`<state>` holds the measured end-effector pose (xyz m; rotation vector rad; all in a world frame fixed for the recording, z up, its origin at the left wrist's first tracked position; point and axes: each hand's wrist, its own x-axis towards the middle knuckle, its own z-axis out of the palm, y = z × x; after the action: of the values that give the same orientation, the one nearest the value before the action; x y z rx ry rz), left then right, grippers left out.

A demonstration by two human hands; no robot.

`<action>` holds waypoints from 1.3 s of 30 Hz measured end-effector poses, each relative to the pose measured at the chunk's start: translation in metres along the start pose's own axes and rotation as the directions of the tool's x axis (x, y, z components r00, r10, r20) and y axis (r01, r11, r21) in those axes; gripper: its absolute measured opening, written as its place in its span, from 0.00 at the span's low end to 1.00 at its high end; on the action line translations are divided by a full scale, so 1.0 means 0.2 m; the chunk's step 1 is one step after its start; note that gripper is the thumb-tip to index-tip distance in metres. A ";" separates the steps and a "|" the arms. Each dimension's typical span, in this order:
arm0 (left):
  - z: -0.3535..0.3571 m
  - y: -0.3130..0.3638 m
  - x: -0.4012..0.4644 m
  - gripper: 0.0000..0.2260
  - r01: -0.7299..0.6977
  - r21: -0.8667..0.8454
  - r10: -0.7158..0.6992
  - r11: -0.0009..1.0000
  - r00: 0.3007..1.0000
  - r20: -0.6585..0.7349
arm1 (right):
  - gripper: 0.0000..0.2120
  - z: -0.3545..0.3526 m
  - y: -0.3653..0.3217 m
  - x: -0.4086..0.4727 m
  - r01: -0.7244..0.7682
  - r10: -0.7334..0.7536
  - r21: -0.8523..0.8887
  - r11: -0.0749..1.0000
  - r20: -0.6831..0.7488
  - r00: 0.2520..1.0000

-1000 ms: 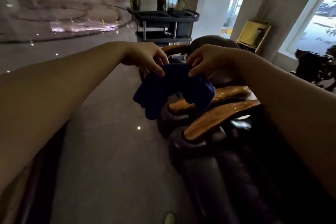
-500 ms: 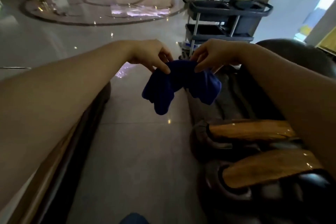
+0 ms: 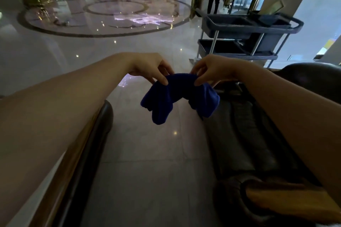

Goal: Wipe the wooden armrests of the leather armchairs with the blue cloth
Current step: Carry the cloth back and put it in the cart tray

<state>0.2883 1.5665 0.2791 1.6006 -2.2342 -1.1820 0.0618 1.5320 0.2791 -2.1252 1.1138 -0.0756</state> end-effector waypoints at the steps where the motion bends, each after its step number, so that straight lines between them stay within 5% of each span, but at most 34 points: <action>1: -0.07 -0.04 0.08 0.14 0.004 -0.005 -0.004 1.000 1.000 0.009 | 0.12 -0.04 0.01 0.10 -0.005 0.005 0.002 1.000 0.005 1.000; 24: -1.67 -0.85 2.13 0.13 0.033 -0.015 -0.034 0.999 0.997 -0.066 | 0.12 -1.30 0.65 2.48 0.003 -0.003 0.019 1.000 0.016 1.000; 39: -2.78 -1.02 3.80 0.12 -0.179 0.180 0.144 0.967 0.970 0.194 | 0.11 -2.21 1.20 3.67 -0.193 0.242 0.198 0.961 -0.261 0.935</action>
<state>0.4162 0.6117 0.2857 1.3878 -2.6135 -1.1334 0.1937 0.6527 0.2609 -1.8652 1.4510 -0.3673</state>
